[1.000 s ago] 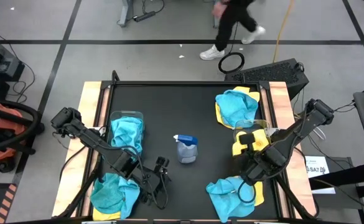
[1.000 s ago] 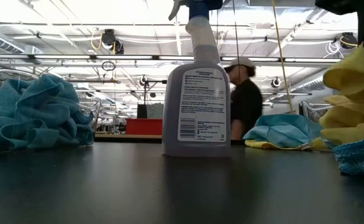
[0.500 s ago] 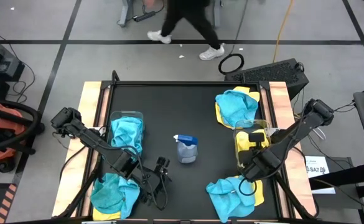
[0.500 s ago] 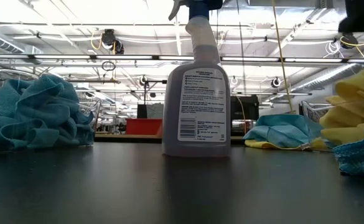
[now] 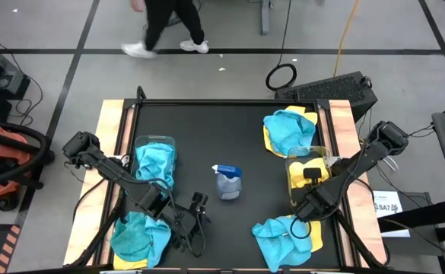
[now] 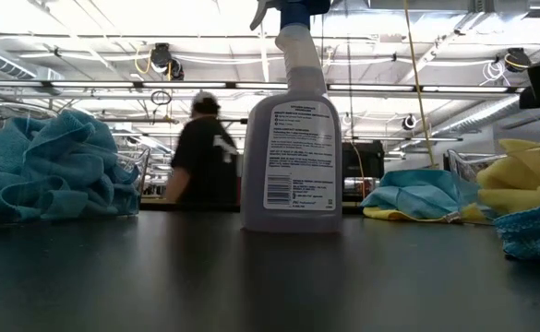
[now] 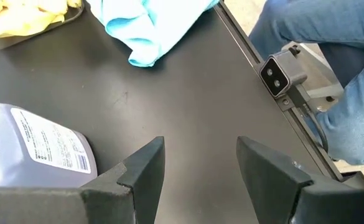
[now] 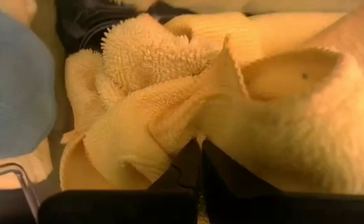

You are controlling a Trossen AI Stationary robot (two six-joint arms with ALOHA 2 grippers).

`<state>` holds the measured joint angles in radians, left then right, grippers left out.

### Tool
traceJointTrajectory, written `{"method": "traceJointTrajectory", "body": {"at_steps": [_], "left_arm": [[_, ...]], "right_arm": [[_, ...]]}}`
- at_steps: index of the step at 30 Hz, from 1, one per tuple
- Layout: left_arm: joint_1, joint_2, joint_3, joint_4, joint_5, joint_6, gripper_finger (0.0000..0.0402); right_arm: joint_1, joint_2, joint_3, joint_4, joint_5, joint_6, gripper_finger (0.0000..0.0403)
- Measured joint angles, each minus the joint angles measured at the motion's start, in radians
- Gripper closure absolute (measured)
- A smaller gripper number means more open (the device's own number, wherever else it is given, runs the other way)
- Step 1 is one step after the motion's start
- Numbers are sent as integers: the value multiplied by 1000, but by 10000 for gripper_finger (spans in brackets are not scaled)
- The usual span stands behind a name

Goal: Sort microfiber towel by color & place in baskets
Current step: Put the yellow microfiber cloth into the right transparent bin, then put the blue microfiber cloth into the left transparent bin

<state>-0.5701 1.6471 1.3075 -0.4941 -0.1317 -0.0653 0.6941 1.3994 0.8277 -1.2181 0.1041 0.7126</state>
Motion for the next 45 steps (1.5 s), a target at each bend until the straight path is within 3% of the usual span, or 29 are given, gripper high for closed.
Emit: {"method": "traceJointTrajectory", "body": {"at_steps": [14,31,38,45], "left_arm": [[1,14,0,15,-1,1,197],[1,14,0,16,-3,1,197],[1,31,0,23,-4,1,197],[1,78,0,23,-3,3,197]], "right_arm": [[0,-150,-2,-31,-26,73,360],[1,-283,195,-44,108,95,215],[3,-282,226,199,106,-42,173],[3,-218,226,373,81,-154,163]]}}
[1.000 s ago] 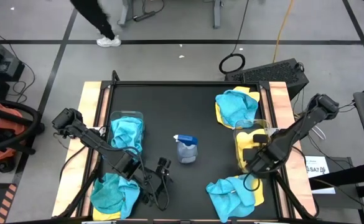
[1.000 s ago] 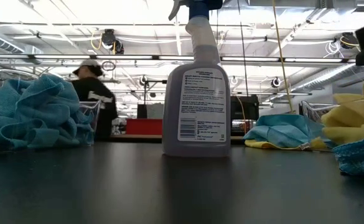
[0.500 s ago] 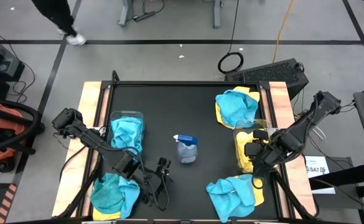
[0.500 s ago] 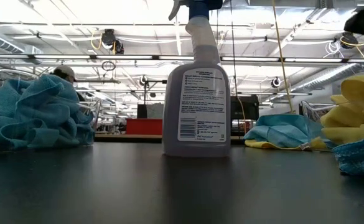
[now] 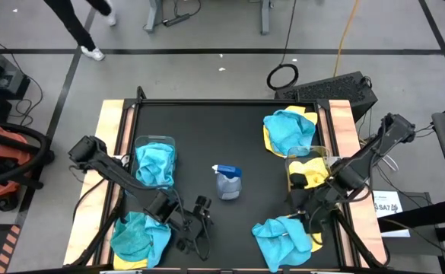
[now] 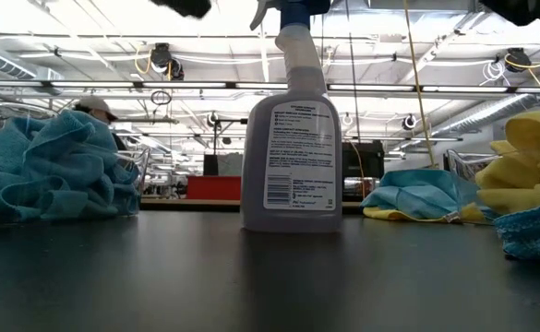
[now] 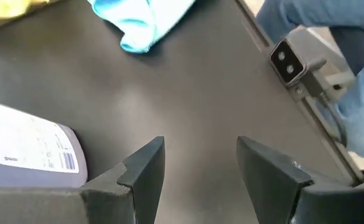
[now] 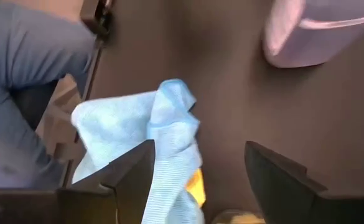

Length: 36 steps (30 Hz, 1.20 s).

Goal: Sort microfiber towel by color & place in baskets
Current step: Put the blue microfiber cloth into the left transparent bin

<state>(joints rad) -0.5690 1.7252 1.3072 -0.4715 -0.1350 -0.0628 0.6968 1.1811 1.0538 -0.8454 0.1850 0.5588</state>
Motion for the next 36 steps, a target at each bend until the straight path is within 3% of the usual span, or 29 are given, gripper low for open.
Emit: {"method": "traceJointTrajectory", "body": {"at_steps": [17,26,30,36], "left_arm": [[0,35,0,57,0,50,197],[7,36,0,70,0,50,197],[6,35,0,71,0,51,197],[7,36,0,75,0,52,197]], "right_arm": [[0,297,0,24,-189,-21,163],[0,353,0,-41,-218,-5,171],[0,353,0,-36,-227,-5,216],[0,352,0,-36,-260,-42,347]]}}
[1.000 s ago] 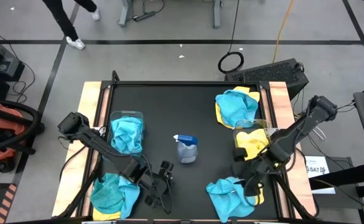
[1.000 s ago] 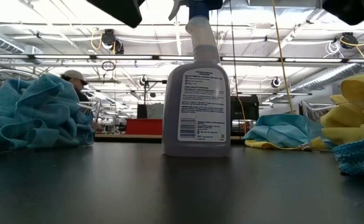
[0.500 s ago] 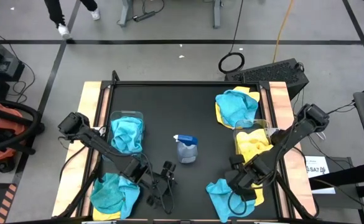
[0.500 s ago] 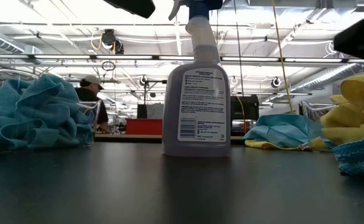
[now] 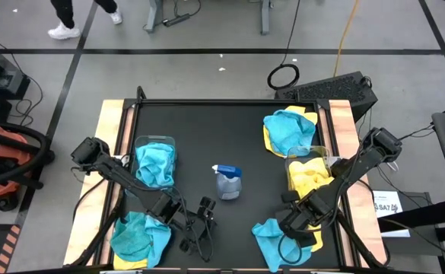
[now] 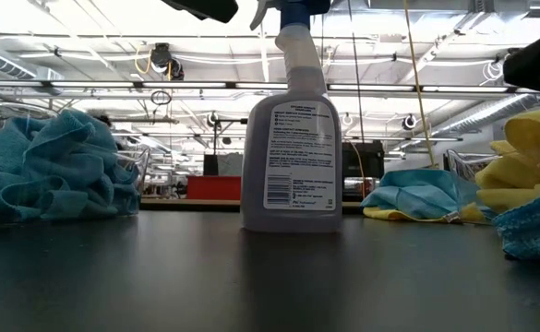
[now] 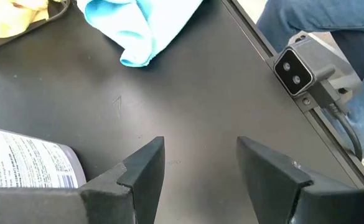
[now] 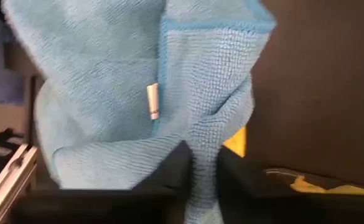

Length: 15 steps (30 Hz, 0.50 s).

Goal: Sort microfiber towel by color & place in baskets
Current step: Put the blue microfiber cloth into the left transparent bin

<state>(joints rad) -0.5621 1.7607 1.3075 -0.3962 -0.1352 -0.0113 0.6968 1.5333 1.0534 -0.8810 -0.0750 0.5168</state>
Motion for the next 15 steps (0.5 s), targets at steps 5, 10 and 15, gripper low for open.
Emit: {"method": "traceJointTrajectory", "body": {"at_steps": [5,10,15], "left_arm": [[4,0,0,1,0,0,197],[9,0,0,30,0,19,197],[17,0,0,71,0,49,197]], "right_arm": [[0,0,19,-6,-26,-41,390],[0,0,110,-56,-12,-87,399],[11,-1,254,-150,75,-132,400]]}}
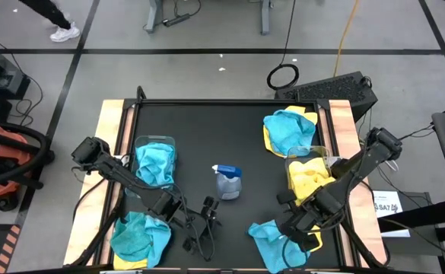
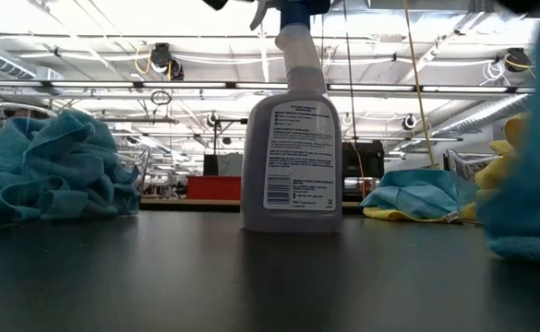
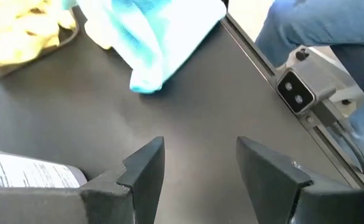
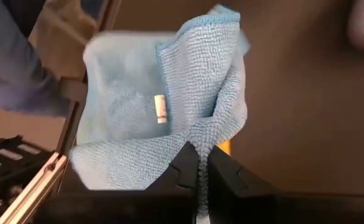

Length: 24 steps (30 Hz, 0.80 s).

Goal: Sort microfiber towel by color & place in baskets
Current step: Put the blue microfiber cloth into the left transparent bin

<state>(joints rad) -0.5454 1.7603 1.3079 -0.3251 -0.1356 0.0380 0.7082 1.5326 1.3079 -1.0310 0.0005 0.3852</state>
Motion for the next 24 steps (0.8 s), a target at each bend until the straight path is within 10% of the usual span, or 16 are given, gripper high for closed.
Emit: {"method": "traceJointTrajectory", "body": {"at_steps": [24], "left_arm": [[23,0,0,41,-38,31,197]], "right_arm": [[34,-1,343,-268,260,-87,403]]}}
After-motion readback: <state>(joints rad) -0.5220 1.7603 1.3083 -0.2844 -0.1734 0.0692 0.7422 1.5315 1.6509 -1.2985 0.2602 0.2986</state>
